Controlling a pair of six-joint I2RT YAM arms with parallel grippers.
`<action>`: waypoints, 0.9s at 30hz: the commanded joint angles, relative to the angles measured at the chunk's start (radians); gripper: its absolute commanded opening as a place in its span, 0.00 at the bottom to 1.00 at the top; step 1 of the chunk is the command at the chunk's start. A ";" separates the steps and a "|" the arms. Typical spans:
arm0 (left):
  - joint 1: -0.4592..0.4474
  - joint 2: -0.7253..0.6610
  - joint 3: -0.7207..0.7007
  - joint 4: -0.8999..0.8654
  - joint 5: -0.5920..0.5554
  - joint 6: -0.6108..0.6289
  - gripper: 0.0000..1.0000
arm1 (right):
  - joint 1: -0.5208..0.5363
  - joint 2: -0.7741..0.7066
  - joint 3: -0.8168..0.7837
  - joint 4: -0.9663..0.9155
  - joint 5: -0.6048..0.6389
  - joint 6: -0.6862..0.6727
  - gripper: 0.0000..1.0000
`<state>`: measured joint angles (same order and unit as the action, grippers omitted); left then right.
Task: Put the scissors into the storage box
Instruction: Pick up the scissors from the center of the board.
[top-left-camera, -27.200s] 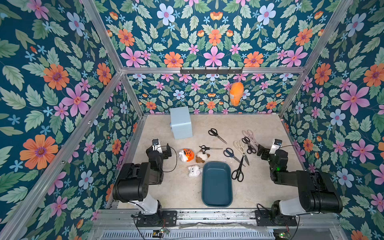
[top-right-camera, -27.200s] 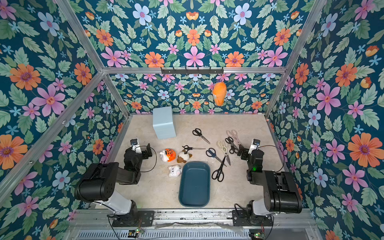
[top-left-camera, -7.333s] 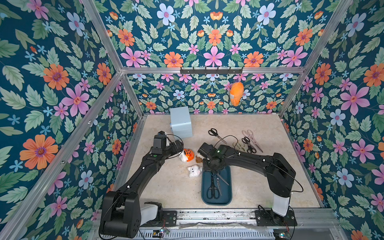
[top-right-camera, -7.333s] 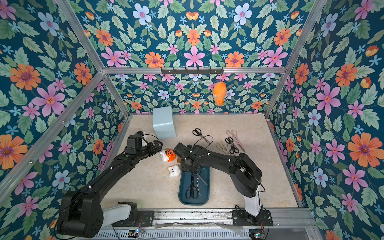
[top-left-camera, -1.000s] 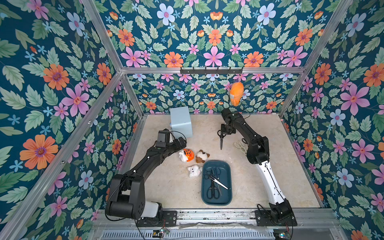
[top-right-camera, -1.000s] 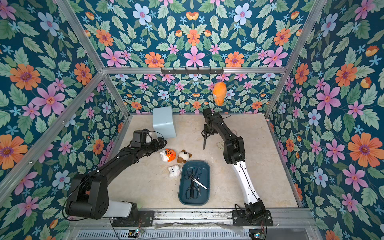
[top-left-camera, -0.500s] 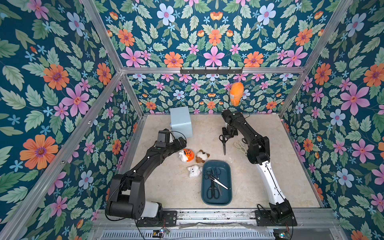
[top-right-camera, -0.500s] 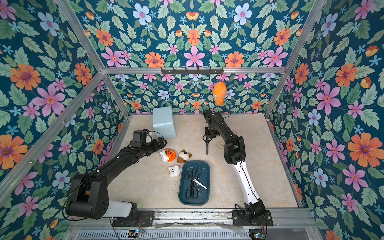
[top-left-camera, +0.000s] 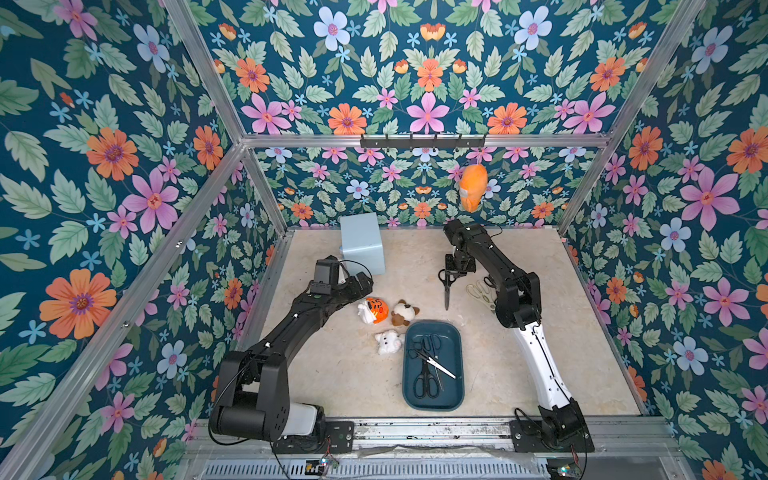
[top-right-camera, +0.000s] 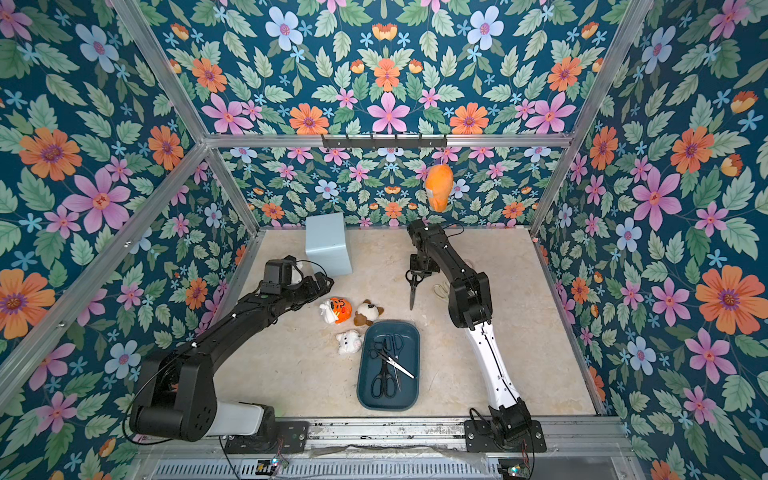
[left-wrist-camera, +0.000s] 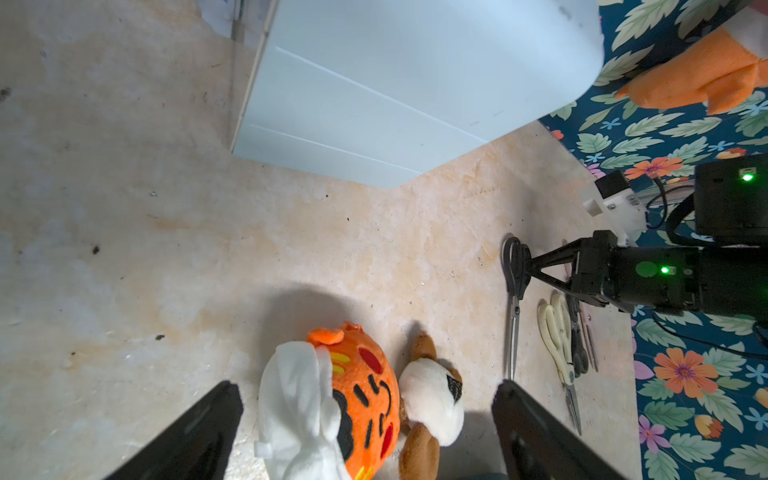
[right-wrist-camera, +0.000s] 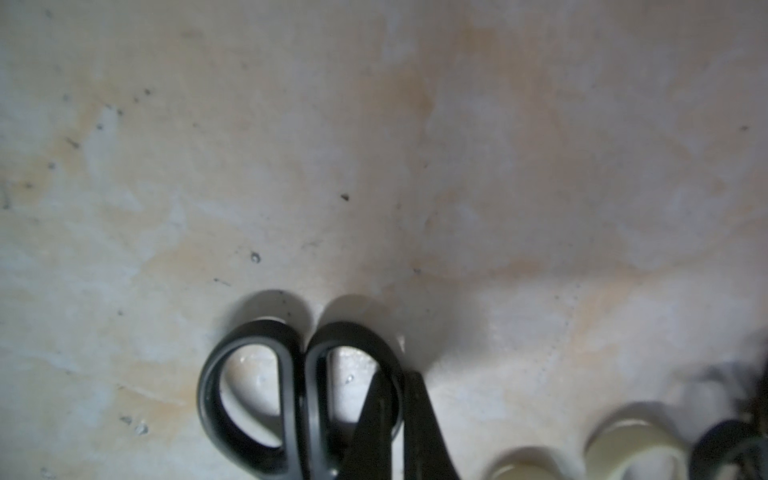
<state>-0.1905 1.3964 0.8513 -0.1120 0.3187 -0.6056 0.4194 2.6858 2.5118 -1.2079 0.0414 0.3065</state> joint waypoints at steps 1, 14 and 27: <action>0.001 -0.003 0.009 -0.011 -0.008 0.003 0.99 | 0.004 0.048 -0.044 -0.085 -0.016 0.032 0.00; 0.000 0.009 0.015 0.000 0.001 0.004 0.99 | -0.009 -0.112 0.109 -0.089 0.045 0.000 0.00; 0.001 0.018 0.037 0.016 0.008 0.002 0.99 | 0.026 -0.375 -0.041 -0.087 0.024 0.053 0.00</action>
<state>-0.1905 1.4067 0.8711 -0.1093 0.3172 -0.6052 0.4217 2.3787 2.5431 -1.2861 0.0784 0.3321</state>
